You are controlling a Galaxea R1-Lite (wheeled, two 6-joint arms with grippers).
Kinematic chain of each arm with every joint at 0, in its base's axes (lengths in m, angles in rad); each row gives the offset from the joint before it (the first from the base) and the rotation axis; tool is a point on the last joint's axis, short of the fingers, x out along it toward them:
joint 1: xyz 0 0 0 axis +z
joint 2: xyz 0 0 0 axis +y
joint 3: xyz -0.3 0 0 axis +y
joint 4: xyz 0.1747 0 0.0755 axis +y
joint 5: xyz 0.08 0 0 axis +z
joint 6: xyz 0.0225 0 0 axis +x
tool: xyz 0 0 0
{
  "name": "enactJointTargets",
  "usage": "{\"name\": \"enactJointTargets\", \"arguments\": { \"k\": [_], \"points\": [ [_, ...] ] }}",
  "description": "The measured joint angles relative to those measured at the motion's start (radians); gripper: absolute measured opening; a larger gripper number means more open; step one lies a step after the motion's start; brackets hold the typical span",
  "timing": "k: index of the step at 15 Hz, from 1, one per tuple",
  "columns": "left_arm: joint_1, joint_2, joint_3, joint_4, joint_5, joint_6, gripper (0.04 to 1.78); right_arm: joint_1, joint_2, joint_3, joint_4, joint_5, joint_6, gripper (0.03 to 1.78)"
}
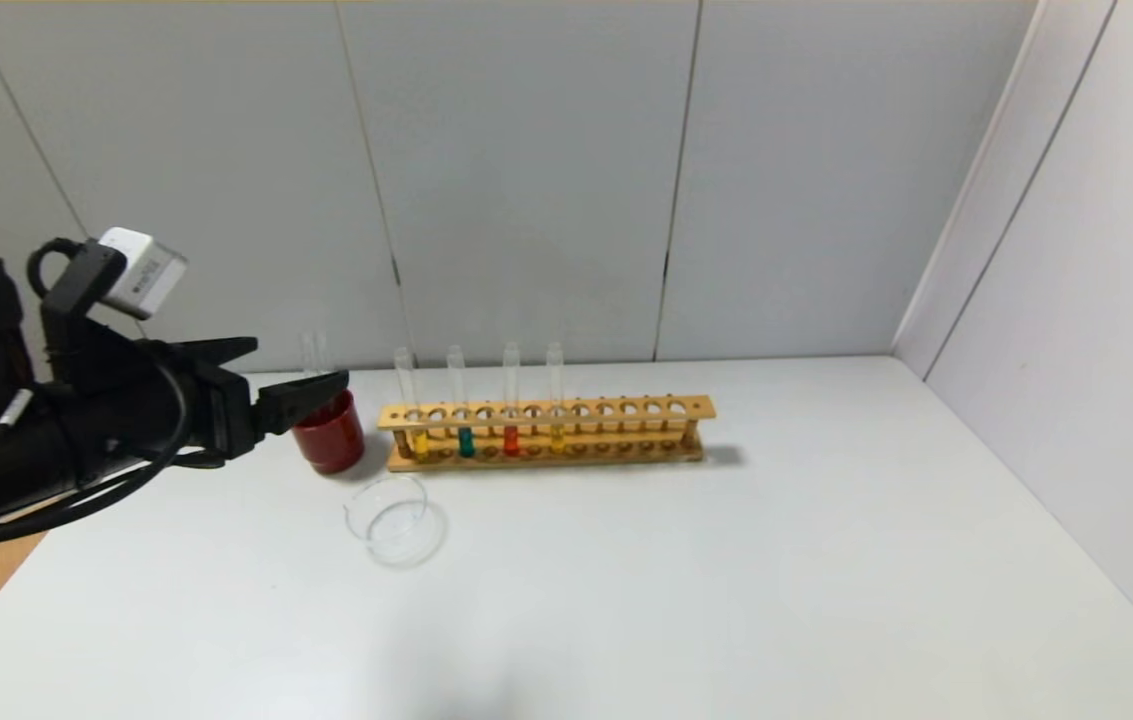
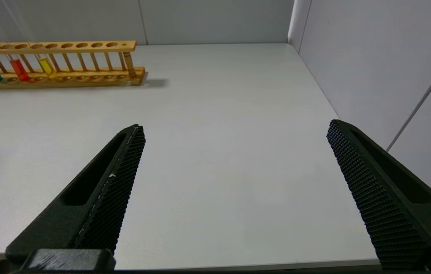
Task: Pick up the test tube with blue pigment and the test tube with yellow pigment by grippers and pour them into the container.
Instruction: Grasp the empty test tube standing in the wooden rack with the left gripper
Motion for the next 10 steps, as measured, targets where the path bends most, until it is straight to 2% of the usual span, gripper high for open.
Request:
{"name": "enactJointTargets", "arguments": {
  "k": [5,10],
  "points": [
    [0.000,0.272,-0.023,-0.266,-0.002,0.003,1.75,0.000,0.000,0.000,0.000,0.000,0.000,1.75],
    [0.001,0.449,-0.116,-0.309,0.001,0.004,1.75,0.000,0.000,0.000,0.000,0.000,0.000,1.75]
  ]
}}
